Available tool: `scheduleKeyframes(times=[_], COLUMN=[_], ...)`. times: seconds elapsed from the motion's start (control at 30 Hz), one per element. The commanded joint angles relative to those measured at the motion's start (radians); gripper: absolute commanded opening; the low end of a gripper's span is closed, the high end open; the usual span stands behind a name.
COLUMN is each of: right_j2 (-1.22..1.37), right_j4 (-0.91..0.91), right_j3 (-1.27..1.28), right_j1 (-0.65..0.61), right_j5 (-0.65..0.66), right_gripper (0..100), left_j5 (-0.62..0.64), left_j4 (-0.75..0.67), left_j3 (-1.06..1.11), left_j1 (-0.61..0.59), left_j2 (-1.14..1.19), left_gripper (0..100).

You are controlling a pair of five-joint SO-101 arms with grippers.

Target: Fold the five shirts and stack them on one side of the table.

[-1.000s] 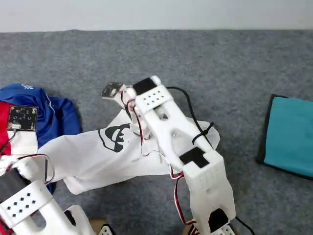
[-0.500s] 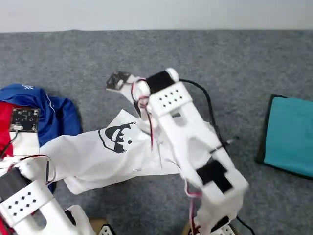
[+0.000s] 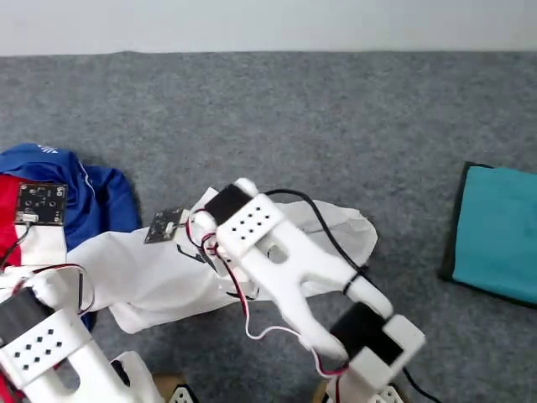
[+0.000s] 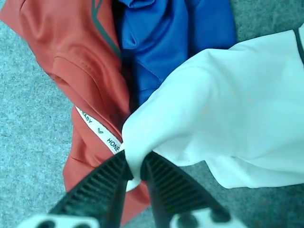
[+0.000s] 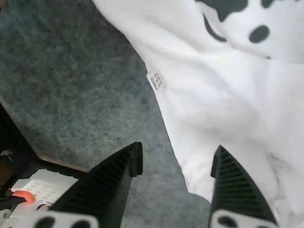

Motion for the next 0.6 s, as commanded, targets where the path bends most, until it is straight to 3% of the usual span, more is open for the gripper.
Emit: scheduleKeyframes(times=[0.0, 0.4, 0.57], right_j2=[0.047, 0.242, 0.285], right_j4=[-0.044, -0.200, -0.193], right_j3=[-0.002, -0.002, -0.003], right_j1=[-0.007, 0.068, 0.102], right_j5=[0.006, 0.005, 0.009], right_gripper=[25.4, 25.0, 15.0], left_j5=[0.008, 0.008, 0.008], left_j4=[-0.018, -0.017, -0.017], left_j3=[-0.002, -0.002, -0.002], left_j1=[0.002, -0.002, -0.002], left_j2=[-0.003, -0.006, -0.008], left_gripper=[0, 0, 0])
